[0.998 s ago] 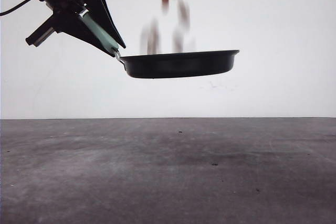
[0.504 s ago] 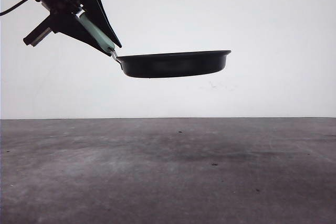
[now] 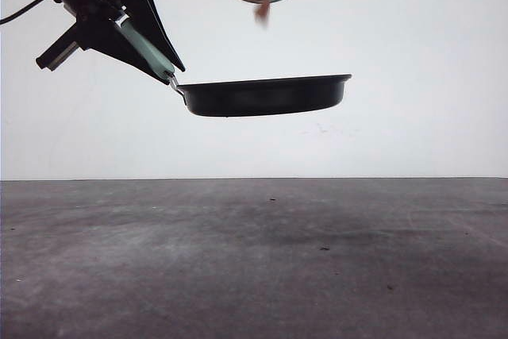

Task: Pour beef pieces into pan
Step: 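Lower the empty bowl onto the table with the right gripper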

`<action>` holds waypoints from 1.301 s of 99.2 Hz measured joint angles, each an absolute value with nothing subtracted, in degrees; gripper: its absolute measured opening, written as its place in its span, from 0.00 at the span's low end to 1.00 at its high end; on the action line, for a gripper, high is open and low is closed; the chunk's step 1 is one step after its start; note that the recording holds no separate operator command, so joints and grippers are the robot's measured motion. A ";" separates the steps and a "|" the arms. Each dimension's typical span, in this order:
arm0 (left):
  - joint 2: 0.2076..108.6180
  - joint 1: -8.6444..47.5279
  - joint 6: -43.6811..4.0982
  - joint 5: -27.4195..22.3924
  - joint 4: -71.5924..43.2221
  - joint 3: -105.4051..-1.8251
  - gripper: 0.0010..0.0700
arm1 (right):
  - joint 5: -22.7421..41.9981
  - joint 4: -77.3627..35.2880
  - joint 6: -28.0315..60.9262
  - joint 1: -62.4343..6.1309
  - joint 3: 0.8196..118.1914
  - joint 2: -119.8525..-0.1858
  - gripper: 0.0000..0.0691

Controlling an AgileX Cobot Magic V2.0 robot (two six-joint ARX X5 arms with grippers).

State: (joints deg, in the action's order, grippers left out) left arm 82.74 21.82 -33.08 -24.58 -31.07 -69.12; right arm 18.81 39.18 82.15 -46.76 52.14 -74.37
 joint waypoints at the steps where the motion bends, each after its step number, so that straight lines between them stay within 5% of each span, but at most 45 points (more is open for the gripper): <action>1: 82.74 21.82 -33.08 -24.58 -31.07 -69.12 0.07 | 18.70 39.22 82.46 -46.76 52.14 -74.37 0.02; 30: 82.74 21.82 -33.08 -24.62 -31.07 -69.12 0.07 | 19.31 40.10 83.00 -45.34 52.14 -74.37 0.02; 43: 82.76 21.82 -33.08 -24.62 -31.05 -69.12 0.07 | 26.06 39.53 69.47 -43.75 52.14 -73.97 0.02; 54: 82.76 21.82 -33.04 -24.95 -31.11 -69.12 0.07 | 30.55 28.64 49.98 -39.16 52.14 -71.48 0.02; 71: 82.76 21.80 -32.99 -25.36 -31.11 -69.12 0.07 | 17.15 13.47 16.21 -29.41 52.14 -66.15 0.02; 87: 82.76 21.80 -32.36 -25.41 -31.07 -69.12 0.07 | 5.67 -1.17 -3.53 -19.59 52.29 -65.65 0.02; 109: 82.76 21.78 -31.09 -25.39 -31.05 -69.12 0.07 | -5.21 -22.79 -10.79 -5.58 51.42 -73.41 0.02; 129: 82.76 22.00 -31.05 -25.32 -31.05 -69.12 0.07 | -12.12 -27.81 -10.24 -2.20 50.83 -82.94 0.02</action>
